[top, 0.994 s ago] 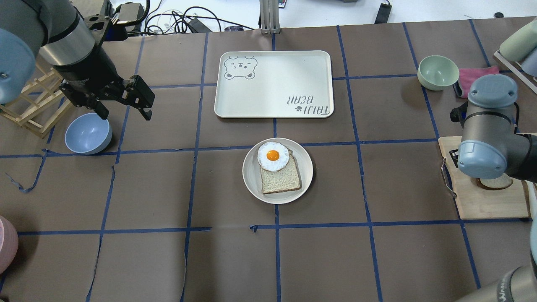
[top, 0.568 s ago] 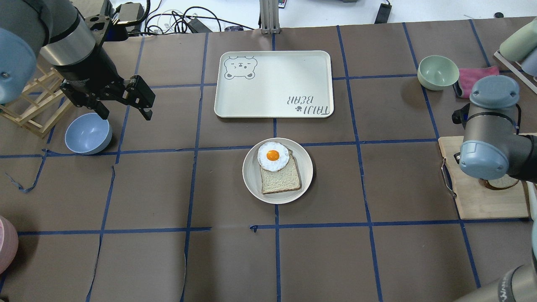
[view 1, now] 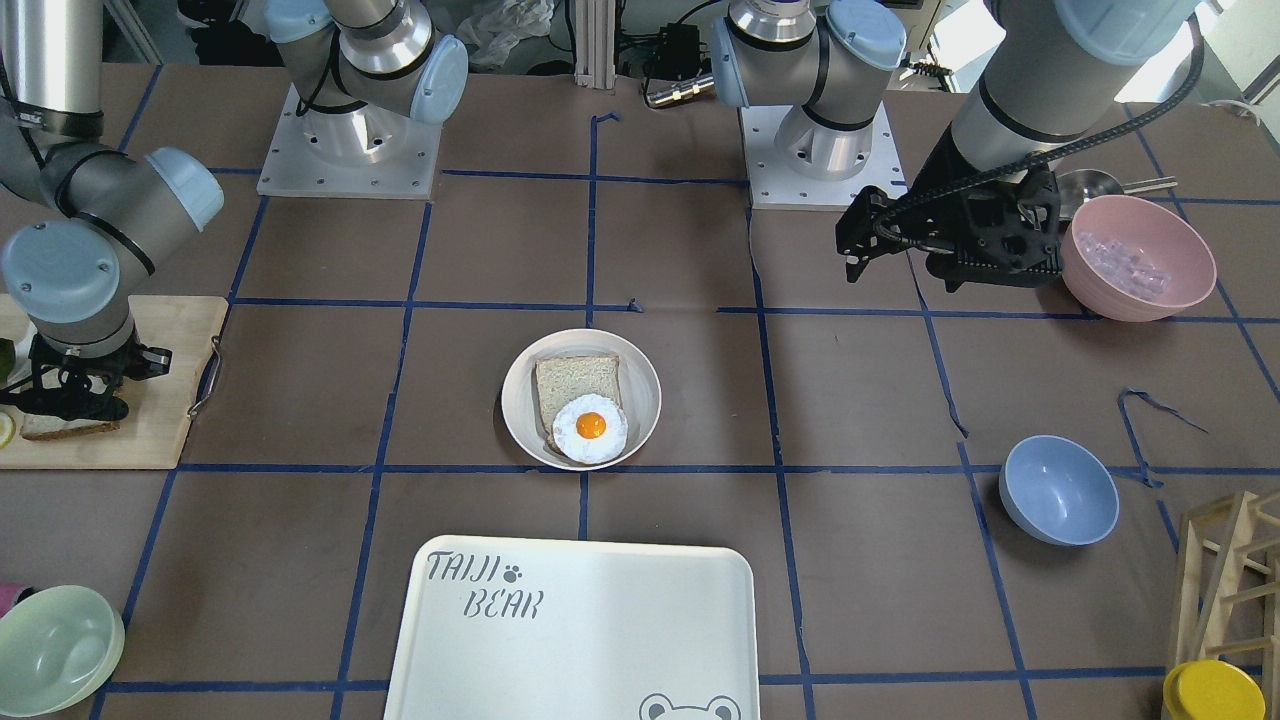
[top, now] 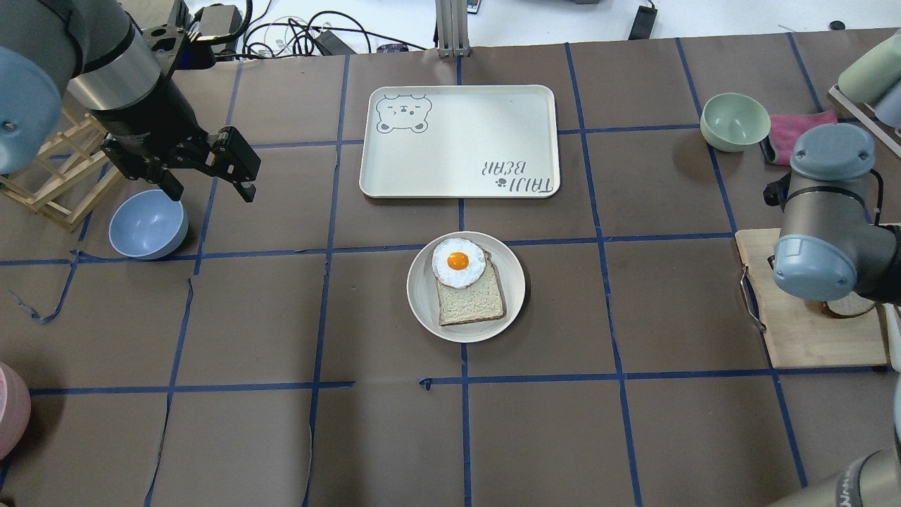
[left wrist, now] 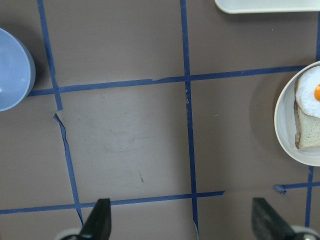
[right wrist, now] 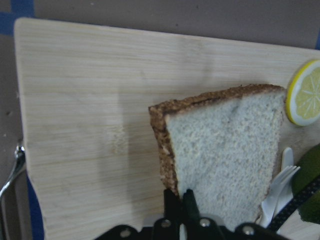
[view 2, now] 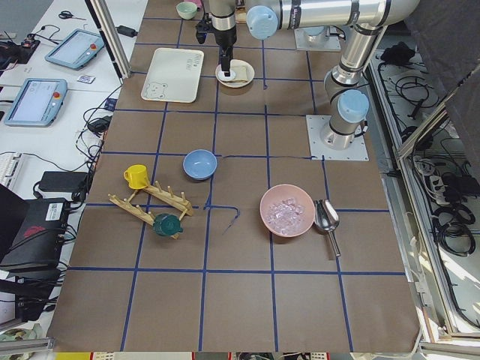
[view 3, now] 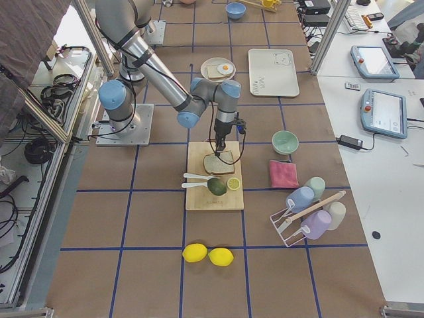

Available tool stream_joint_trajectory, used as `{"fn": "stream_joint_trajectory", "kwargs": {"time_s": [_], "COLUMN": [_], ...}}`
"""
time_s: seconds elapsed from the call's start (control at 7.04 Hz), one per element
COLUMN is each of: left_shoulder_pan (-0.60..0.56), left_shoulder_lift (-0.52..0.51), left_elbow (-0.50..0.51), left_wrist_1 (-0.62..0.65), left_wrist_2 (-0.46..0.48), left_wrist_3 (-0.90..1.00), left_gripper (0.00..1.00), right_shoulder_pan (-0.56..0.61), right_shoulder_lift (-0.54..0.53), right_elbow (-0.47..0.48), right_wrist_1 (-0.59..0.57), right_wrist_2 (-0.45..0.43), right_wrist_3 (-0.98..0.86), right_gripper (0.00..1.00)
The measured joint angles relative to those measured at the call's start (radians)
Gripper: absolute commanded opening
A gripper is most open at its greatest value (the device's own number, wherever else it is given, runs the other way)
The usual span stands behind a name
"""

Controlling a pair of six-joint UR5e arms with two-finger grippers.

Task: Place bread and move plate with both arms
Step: 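Grasp the bread slice with the right gripper and lift it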

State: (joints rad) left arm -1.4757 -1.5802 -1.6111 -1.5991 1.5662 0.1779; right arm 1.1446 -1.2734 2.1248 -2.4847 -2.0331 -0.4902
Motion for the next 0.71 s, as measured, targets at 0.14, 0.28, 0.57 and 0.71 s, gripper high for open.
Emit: {"fn": "stream_joint_trajectory", "kwargs": {"time_s": [0.14, 0.28, 0.57, 0.71], "left_shoulder_pan": [0.000, 0.000, 0.000, 0.000], "left_shoulder_lift": [0.000, -0.001, -0.001, -0.002], "left_elbow": [0.000, 0.000, -0.001, -0.001], "left_wrist_1": [0.000, 0.001, 0.000, 0.000], "left_wrist_2": [0.000, 0.000, 0.000, 0.000], "left_wrist_3": [0.000, 0.000, 0.000, 0.000], "left_gripper": [1.00, 1.00, 1.00, 1.00], "right_shoulder_pan": [0.002, 0.005, 0.019, 0.040], "right_shoulder_lift": [-0.008, -0.016, -0.044, -0.071], "right_elbow": [-0.001, -0.003, -0.013, -0.017], "right_wrist_1": [-0.001, -0.001, 0.003, 0.012], "right_wrist_2": [0.005, 0.014, 0.025, 0.024], "right_wrist_3": [0.004, 0.009, 0.025, 0.037], "right_gripper": [0.00, 0.00, 0.00, 0.00]}}
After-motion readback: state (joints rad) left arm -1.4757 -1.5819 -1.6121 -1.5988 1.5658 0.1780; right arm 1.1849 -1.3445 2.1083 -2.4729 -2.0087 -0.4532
